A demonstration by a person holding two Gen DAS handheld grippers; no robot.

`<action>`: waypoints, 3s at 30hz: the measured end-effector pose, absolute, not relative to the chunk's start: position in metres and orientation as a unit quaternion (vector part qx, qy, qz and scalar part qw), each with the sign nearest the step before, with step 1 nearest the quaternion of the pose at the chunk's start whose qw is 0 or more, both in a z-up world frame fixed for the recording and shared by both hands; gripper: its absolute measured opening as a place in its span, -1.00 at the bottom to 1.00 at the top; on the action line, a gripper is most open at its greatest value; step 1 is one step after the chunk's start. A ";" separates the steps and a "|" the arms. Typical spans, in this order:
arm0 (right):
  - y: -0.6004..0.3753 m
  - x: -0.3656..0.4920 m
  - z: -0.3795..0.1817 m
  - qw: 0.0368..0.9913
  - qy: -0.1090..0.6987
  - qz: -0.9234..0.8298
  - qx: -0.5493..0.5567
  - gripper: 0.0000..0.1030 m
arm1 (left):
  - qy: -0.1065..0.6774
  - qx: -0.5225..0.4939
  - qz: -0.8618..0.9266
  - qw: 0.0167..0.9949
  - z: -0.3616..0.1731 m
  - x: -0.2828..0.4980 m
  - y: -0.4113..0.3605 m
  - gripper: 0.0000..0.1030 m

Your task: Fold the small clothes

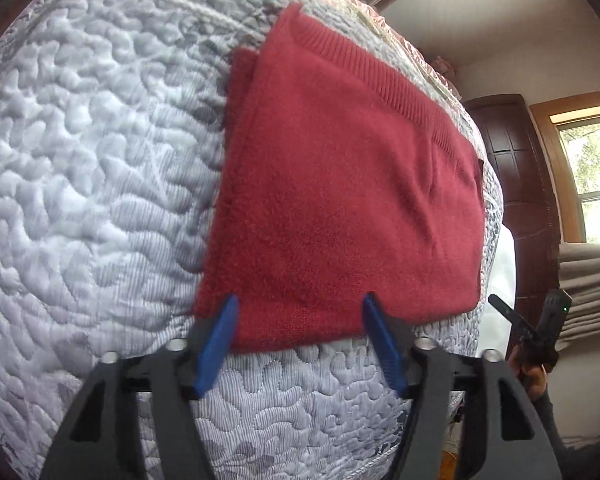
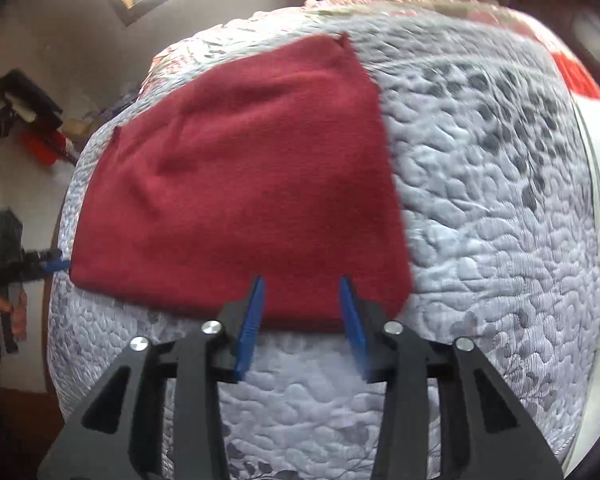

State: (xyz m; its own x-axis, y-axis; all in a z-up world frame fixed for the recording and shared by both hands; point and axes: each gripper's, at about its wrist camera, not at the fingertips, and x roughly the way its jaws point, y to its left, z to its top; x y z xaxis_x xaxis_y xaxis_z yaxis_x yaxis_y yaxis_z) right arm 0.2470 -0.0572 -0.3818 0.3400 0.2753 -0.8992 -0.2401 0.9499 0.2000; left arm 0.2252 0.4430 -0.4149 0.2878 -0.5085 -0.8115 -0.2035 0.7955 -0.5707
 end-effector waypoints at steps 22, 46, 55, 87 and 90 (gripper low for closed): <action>0.308 0.138 -0.489 0.770 0.275 0.251 -0.518 0.43 | 0.583 -0.383 -0.185 0.692 -0.474 0.364 0.492 0.79; 0.369 0.236 -0.447 0.804 0.382 0.259 -0.374 -0.35 | 0.648 -0.425 -0.188 0.604 -0.514 0.391 0.502 -0.68; 0.348 0.246 -0.413 0.818 0.397 0.256 -0.329 -0.42 | 0.650 -0.408 -0.182 0.615 -0.489 0.395 0.495 -0.70; 0.264 0.248 -0.310 0.873 0.384 0.225 -0.197 -0.47 | 0.646 -0.324 -0.171 0.670 -0.335 0.419 0.388 -0.71; 0.251 0.249 -0.299 0.879 0.381 0.220 -0.185 -0.47 | 0.645 -0.314 -0.172 0.675 -0.319 0.421 0.372 -0.71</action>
State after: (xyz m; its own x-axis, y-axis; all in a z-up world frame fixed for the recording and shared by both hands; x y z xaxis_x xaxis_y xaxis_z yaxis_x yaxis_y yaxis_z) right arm 0.2489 0.2505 -0.2989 0.6121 0.2458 -0.7516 -0.5277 0.8349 -0.1567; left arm 0.4211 0.3723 -0.3194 0.1091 -0.6377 -0.7625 -0.1733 0.7431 -0.6463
